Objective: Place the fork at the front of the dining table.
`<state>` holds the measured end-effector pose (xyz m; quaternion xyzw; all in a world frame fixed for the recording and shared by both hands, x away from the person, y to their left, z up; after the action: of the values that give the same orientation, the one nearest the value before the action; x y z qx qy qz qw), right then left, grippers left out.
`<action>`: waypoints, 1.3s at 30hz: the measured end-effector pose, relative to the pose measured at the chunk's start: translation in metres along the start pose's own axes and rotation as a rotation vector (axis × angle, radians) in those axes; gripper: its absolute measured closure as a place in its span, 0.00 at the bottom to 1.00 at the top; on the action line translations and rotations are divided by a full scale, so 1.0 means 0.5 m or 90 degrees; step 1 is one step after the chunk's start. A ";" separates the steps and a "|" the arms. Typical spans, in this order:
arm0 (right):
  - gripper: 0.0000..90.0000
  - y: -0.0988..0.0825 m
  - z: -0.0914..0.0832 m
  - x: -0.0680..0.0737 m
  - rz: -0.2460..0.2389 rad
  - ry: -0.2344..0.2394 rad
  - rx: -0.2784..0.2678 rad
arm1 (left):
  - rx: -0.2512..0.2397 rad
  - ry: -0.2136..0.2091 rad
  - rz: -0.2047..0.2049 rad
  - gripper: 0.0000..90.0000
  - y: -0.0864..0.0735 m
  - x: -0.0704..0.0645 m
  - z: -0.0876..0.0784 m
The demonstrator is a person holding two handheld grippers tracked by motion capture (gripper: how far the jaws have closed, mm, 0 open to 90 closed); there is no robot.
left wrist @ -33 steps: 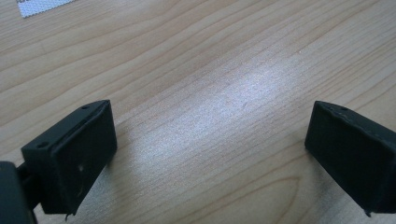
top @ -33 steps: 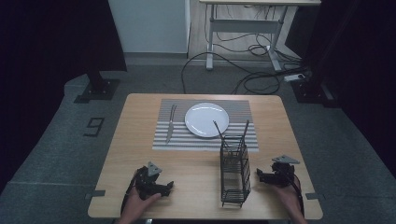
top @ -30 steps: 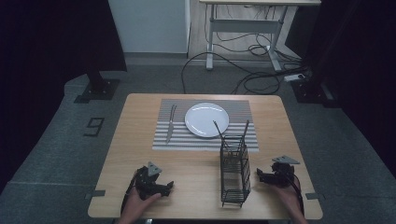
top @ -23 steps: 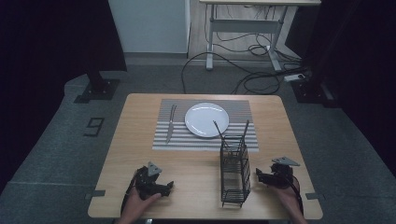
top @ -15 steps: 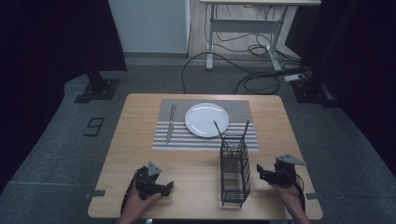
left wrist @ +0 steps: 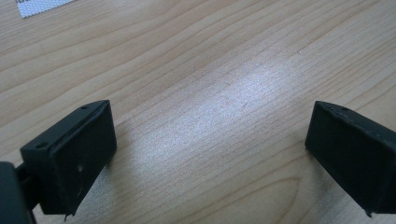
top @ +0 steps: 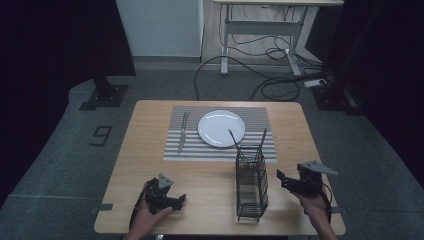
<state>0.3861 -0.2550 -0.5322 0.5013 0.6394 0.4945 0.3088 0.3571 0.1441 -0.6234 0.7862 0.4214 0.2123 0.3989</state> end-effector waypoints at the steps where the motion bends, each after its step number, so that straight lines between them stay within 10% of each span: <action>1: 0.16 0.005 0.000 0.003 -0.001 0.003 -0.003 | 0.000 0.000 0.000 0.02 0.000 0.000 0.000; 39: 0.29 0.113 0.056 0.077 0.010 0.056 -0.028 | -0.001 0.000 -0.001 0.02 0.000 0.000 0.000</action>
<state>0.4181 -0.2089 -0.4841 0.4773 0.6372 0.5325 0.2873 0.3571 0.1439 -0.6234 0.7858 0.4219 0.2122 0.3995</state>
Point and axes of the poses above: each handheld gripper's, and its own axes: z roughly forward along the jaws, y roughly out of its top, x roughly to its left, the point moved 10 cm from there along z, roughly forward along the jaws, and after that the axes turned 12 degrees about -x, right-handed, at the moved point
